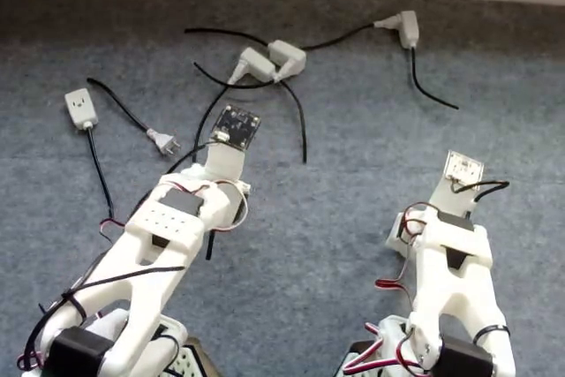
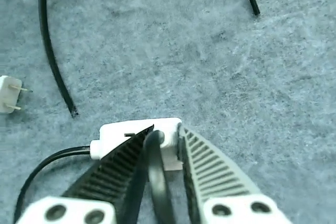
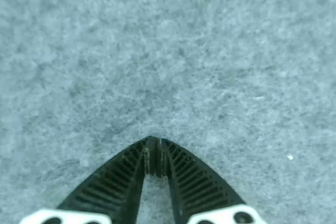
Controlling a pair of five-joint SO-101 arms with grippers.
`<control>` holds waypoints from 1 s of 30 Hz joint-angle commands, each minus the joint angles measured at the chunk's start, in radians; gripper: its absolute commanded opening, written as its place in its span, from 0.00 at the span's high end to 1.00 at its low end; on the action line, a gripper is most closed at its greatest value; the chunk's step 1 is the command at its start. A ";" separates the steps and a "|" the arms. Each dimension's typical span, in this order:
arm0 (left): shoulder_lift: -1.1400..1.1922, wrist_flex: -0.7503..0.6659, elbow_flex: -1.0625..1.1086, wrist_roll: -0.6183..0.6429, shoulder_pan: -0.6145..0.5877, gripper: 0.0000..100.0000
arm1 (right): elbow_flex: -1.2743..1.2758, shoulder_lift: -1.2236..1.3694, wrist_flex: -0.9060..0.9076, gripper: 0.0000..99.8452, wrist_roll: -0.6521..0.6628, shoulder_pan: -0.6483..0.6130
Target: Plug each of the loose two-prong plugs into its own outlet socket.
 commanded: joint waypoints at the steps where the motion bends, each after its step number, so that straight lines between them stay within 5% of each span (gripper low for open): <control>1: -0.005 -0.008 -0.042 0.035 -0.074 0.81 | 0.001 0.005 -0.044 0.99 0.000 -0.030; 11: -0.005 0.012 -0.312 0.190 -0.280 0.67 | 0.001 0.005 -0.044 0.99 0.000 -0.035; 22: -0.002 0.381 -0.846 0.192 -0.532 0.67 | -0.005 0.005 -0.039 0.99 -0.002 -0.038; 27: 0.005 0.519 -0.865 0.192 -0.700 0.67 | -0.028 -0.005 -0.036 0.84 0.015 -0.097; 30: 0.005 0.585 -0.789 0.192 -0.791 0.67 | -0.085 0.004 -0.008 0.76 0.133 -0.197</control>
